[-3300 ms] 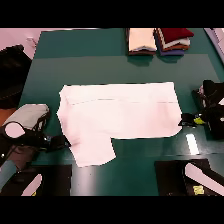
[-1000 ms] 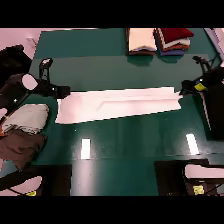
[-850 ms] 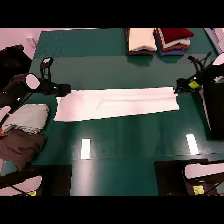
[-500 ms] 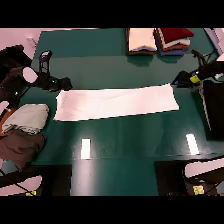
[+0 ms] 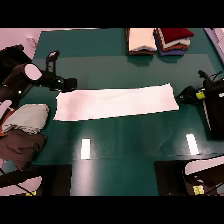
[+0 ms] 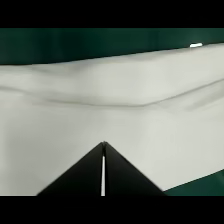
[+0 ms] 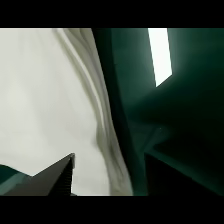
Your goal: Fold the shirts.
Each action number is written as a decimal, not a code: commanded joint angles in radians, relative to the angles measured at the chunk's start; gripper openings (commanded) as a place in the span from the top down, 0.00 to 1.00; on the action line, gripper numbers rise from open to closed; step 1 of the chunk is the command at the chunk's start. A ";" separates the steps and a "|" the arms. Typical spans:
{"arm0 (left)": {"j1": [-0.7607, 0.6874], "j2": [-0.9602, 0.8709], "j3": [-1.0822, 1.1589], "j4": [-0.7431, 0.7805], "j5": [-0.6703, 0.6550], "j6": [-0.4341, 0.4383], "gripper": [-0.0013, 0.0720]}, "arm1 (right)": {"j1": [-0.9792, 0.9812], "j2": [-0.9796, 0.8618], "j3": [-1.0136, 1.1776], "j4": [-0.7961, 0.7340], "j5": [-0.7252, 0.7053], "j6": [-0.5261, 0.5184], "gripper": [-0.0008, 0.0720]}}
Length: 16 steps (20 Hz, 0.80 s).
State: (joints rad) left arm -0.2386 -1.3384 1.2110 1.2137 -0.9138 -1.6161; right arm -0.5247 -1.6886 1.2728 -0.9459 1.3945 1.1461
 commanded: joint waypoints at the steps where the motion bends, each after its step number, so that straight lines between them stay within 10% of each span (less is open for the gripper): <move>1: -0.100 -0.025 0.001 -0.025 0.046 -0.011 0.95 | 0.036 -0.054 -0.034 0.082 -0.015 -0.033 0.32; 6: -0.226 -0.122 0.002 -0.071 0.090 -0.044 0.95 | 0.139 -0.014 -0.034 0.089 -0.087 -0.086 0.97; 16: -0.322 -0.441 0.312 -0.151 0.109 -0.021 0.95 | 0.323 0.251 0.308 0.090 0.040 0.051 0.97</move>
State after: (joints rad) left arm -0.5297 -1.6928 1.4345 1.0710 -0.7963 -1.6459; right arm -0.2787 -1.4967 1.4769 -0.8589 1.4036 1.1294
